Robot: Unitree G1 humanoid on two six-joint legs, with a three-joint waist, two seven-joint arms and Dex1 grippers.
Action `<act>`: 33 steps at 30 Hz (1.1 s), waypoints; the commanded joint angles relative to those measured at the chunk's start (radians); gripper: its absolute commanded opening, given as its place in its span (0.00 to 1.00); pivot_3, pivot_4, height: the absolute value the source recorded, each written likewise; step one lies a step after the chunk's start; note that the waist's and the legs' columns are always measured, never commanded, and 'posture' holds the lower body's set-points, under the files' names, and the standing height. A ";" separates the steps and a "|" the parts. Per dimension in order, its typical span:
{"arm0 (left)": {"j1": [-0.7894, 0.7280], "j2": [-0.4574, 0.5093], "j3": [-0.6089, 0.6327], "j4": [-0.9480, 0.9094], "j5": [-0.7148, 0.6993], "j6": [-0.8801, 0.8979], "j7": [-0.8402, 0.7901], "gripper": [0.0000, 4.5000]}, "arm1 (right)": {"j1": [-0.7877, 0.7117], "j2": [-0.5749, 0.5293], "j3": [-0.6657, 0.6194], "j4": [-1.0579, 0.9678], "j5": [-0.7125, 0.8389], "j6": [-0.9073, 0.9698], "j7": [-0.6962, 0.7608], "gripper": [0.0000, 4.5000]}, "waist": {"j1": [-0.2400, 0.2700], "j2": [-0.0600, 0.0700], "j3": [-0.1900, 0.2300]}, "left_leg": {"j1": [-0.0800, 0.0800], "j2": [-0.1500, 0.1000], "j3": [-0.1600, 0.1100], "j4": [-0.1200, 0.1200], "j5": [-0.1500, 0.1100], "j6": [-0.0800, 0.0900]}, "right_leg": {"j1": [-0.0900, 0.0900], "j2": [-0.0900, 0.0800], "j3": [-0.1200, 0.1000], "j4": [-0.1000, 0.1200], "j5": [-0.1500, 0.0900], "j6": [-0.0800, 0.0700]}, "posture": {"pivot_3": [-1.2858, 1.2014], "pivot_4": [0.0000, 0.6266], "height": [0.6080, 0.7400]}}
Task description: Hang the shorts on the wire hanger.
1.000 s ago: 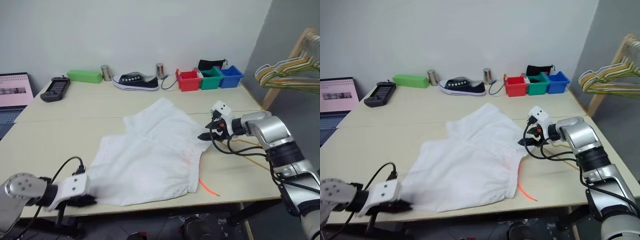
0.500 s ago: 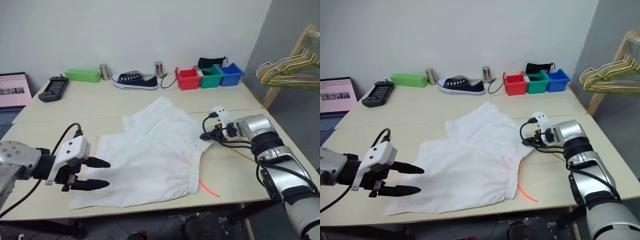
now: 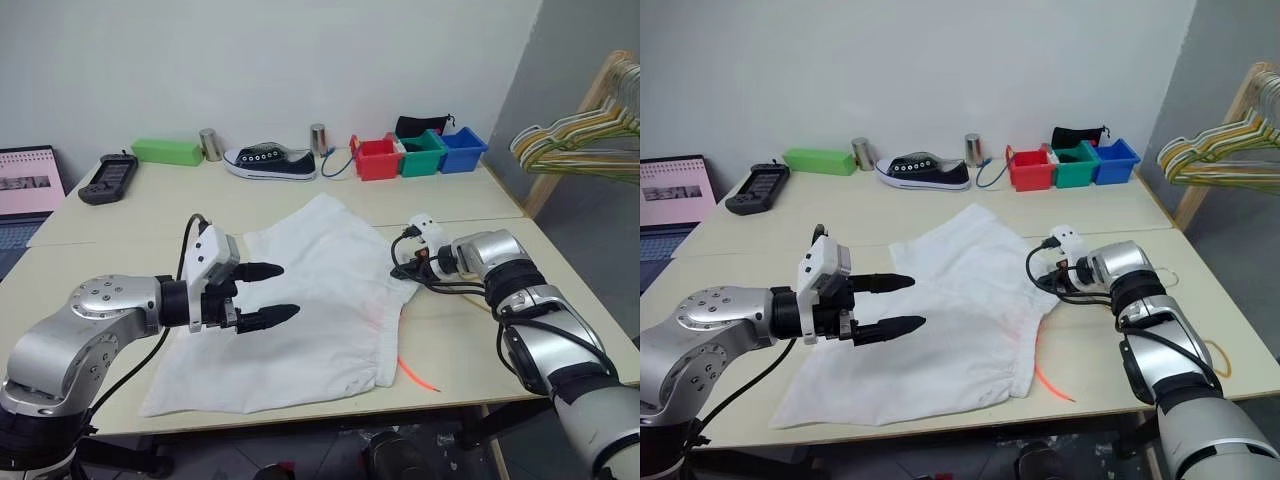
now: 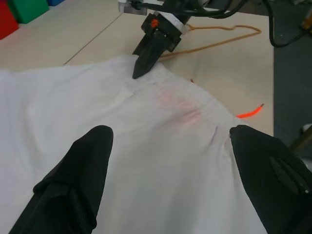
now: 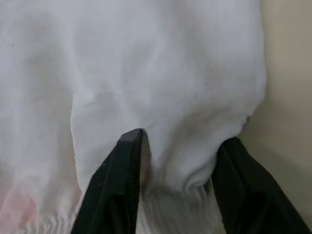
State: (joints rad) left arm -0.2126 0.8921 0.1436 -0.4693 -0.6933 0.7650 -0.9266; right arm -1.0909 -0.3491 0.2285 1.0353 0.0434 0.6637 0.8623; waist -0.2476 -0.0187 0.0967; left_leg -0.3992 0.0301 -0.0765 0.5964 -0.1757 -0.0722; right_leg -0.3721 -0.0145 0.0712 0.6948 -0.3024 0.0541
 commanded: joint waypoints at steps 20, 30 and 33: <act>-0.016 -0.050 -0.022 -0.062 0.015 -0.024 0.092 0.91 | -0.241 0.190 -0.070 0.314 -0.202 -0.587 -0.412 0.01 | 0.023 0.000 0.000 | 0.000 0.000 -0.001 0.000 0.000 0.000 | 0.001 0.000 0.000 0.001 0.000 0.000 | 0.48 0.04 1.00; 0.011 -0.047 -0.023 -0.071 0.030 -0.033 0.080 0.91 | -0.205 0.162 -0.076 0.305 -0.225 -0.582 -0.290 0.36 | 0.027 0.000 0.000 | 0.000 0.000 -0.001 0.000 0.000 0.000 | 0.000 0.000 0.000 0.001 0.000 0.000 | 0.48 0.05 1.00; 0.017 -0.037 -0.010 -0.066 0.029 -0.031 0.071 0.91 | -0.203 0.129 -0.077 0.286 -0.222 -0.582 -0.226 0.53 | 0.027 0.000 0.000 | 0.000 0.000 -0.001 0.000 0.000 0.000 | 0.000 0.000 0.000 0.001 0.000 0.000 | 0.48 0.04 1.00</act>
State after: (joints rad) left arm -0.1968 0.8380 0.1046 -0.5094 -0.6625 0.7532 -0.8459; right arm -1.2816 -0.1903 0.1684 1.3630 -0.1786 0.0942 0.5954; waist -0.2204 -0.0188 0.0966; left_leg -0.3992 0.0296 -0.0777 0.5967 -0.1756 -0.0724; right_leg -0.3716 -0.0145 0.0709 0.6956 -0.3023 0.0538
